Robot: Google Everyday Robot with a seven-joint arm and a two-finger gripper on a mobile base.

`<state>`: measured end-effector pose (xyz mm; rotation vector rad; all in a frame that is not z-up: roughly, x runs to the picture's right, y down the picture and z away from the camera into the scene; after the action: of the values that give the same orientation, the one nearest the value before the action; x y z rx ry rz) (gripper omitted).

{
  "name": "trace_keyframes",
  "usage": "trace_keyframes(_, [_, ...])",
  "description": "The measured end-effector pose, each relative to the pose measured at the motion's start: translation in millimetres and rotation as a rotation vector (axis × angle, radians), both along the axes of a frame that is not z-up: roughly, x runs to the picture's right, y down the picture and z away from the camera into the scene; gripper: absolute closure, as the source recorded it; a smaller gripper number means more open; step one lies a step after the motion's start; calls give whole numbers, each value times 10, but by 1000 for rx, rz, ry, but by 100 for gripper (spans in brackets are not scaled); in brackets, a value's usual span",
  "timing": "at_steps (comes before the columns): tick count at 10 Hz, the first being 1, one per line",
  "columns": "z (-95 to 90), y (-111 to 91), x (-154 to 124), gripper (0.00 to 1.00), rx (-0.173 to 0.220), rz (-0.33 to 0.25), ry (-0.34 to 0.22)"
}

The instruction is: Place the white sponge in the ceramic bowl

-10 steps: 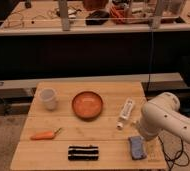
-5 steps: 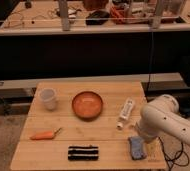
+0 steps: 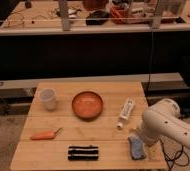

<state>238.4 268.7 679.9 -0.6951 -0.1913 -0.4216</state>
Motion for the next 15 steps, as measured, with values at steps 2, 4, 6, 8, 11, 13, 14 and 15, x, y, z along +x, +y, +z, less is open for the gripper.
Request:
trace_keyframes(2, [17, 30, 11, 20, -4, -5, -4])
trace_keyframes(4, [65, 111, 21, 20, -5, -9, -8])
trace_keyframes(6, [149, 197, 15, 20, -2, -17, -17])
trace_keyframes(8, [138, 202, 15, 20, -2, -18, -17])
trace_keyframes(11, [157, 244, 52, 20, 11, -25, -15])
trace_keyframes(13, [197, 303, 81, 20, 18, -24, -13])
trace_keyframes(14, [202, 304, 74, 20, 18, -27, -14])
trace_keyframes(15, [205, 317, 86, 20, 18, -26, -13])
